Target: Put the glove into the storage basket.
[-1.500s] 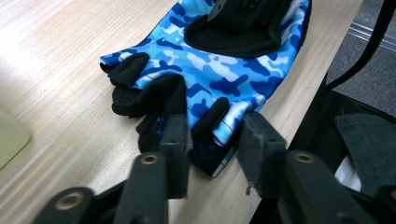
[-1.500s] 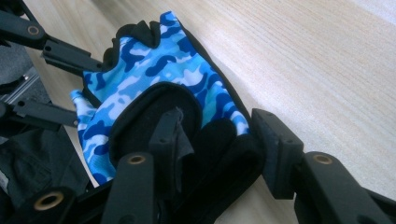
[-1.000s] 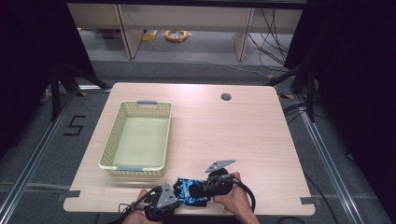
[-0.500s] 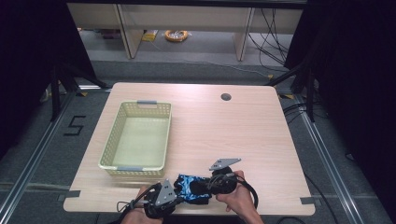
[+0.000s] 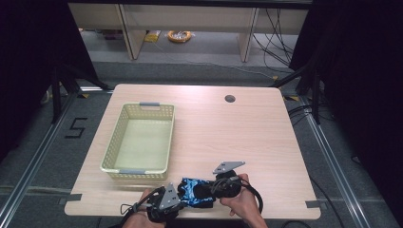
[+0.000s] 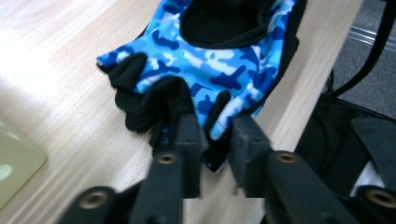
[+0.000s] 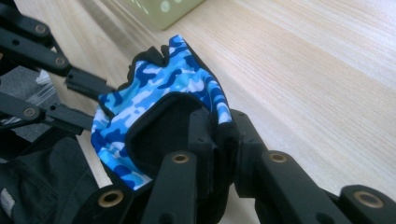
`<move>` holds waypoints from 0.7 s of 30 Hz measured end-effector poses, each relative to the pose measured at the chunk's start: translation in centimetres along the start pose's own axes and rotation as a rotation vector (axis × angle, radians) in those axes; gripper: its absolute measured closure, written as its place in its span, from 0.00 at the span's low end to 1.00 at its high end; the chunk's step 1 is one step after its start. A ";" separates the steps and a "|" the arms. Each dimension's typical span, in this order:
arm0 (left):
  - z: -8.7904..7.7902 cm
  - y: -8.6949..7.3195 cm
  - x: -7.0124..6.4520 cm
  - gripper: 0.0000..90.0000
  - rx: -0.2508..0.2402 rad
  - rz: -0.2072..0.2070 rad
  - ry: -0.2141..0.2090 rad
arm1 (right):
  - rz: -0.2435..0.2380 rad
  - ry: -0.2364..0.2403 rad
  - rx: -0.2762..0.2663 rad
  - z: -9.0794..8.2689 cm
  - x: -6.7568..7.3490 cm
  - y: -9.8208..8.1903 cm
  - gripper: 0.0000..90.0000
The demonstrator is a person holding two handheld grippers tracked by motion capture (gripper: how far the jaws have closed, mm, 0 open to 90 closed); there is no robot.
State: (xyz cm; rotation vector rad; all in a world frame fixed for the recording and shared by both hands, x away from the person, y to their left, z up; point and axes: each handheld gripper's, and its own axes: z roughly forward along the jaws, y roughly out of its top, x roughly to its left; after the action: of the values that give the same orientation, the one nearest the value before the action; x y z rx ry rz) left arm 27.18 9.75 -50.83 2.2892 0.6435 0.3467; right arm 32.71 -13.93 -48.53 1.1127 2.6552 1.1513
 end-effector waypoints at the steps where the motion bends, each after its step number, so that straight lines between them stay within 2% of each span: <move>1: 0.2 -0.1 0.0 0.75 0.004 -0.005 -0.009 | 0.008 0.000 -0.003 0.0 -0.1 -0.1 0.90; 3: 0.4 -0.3 -0.1 0.69 0.008 -0.010 -0.001 | 0.016 0.005 -0.005 0.1 -0.2 -0.1 0.90; 5: 0.4 -0.1 0.0 0.67 0.021 0.010 -0.008 | 0.015 0.004 0.001 0.0 -0.2 -0.2 0.90; 6: 0.5 -0.1 -0.1 0.65 0.020 -0.011 -0.007 | 0.017 0.004 0.001 0.0 -0.2 -0.2 0.90; 9: 0.6 -0.1 0.0 0.59 0.014 -0.027 -0.023 | 0.015 0.009 0.006 0.0 -0.4 -0.2 0.90; 10: 0.6 -0.1 -0.1 0.61 0.008 -0.029 -0.023 | 0.015 0.009 0.007 0.1 -0.4 -0.2 0.90; 11: 0.6 -0.1 -0.2 0.68 -0.007 -0.032 -0.025 | 0.014 0.009 0.009 0.1 -0.4 -0.2 0.90; 12: 0.6 -0.1 0.1 0.74 -0.002 -0.013 -0.019 | 0.012 0.008 0.009 0.1 -0.4 -0.2 0.90; 13: 0.7 -0.2 0.1 0.79 0.001 -0.042 -0.017 | 0.021 0.009 -0.005 0.1 -0.4 -0.3 0.90; 14: 0.7 -0.2 0.1 0.83 -0.001 -0.040 -0.013 | 0.023 0.012 -0.011 0.1 -0.4 -0.3 0.90; 15: 0.6 -0.2 -0.1 0.85 -0.009 -0.034 -0.004 | 0.000 0.017 -0.003 0.1 -0.5 -0.2 0.90; 16: 0.7 -0.2 -0.2 0.87 -0.001 -0.020 -0.001 | 0.019 0.011 -0.006 0.1 -0.4 -0.2 0.90; 17: 0.6 -0.2 -0.3 0.88 -0.016 -0.006 0.009 | 0.017 0.010 0.004 0.0 -0.3 -0.2 0.90; 19: 0.6 -0.2 -0.2 0.89 -0.010 -0.016 -0.001 | 0.016 0.013 0.001 -0.1 -0.3 -0.2 0.90; 20: 0.5 -0.2 -0.1 0.90 -0.010 -0.035 -0.003 | 0.024 0.015 -0.021 0.0 -0.3 -0.2 0.90; 21: 0.4 -0.3 0.0 0.90 -0.011 -0.033 -0.008 | 0.023 0.021 -0.004 -0.2 -0.3 -0.2 0.90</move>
State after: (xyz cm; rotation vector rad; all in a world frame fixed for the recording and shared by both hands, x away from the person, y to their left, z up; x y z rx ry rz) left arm 27.27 9.64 -51.32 2.2653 0.6732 0.3243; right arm 32.81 -14.34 -48.57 1.1404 2.6612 1.1786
